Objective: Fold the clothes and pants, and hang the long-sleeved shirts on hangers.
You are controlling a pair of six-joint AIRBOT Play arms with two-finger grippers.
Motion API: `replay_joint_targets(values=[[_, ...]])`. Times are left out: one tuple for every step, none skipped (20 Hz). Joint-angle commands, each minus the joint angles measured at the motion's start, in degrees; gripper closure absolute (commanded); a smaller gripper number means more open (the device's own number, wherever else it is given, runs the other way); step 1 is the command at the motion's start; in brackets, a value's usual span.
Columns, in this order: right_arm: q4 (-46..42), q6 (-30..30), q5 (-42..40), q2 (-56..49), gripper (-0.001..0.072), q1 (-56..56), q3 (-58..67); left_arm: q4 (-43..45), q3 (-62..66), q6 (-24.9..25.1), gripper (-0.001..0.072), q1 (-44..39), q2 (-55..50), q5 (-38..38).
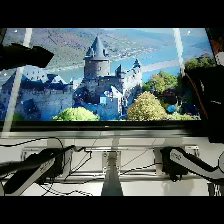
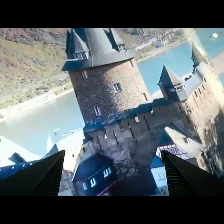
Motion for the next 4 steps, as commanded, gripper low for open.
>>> replay_joint_targets(values=[[-3.9, -10.7, -6.6, -0.9, 0.0679, 18.6, 0.0, 0.0, 0.0, 0.0, 0.0013, 0.0, 0.1, 0.0], [-7.5, -11.3, -8.1, -1.0, 0.0679, 22.6, 0.0, 0.0, 0.0, 0.0, 0.0013, 0.0, 0.1, 0.0], [-10.6, -11.2, -9.5, -1.2, 0.0679, 25.6, 0.0, 0.0, 0.0, 0.0, 0.0013, 0.0, 0.1, 0.0], [-12.4, -11.3, -10.6, -1.4, 0.0679, 27.8, 0.0, 0.0, 0.0, 0.0, 0.0013, 0.0, 0.1, 0.0]])
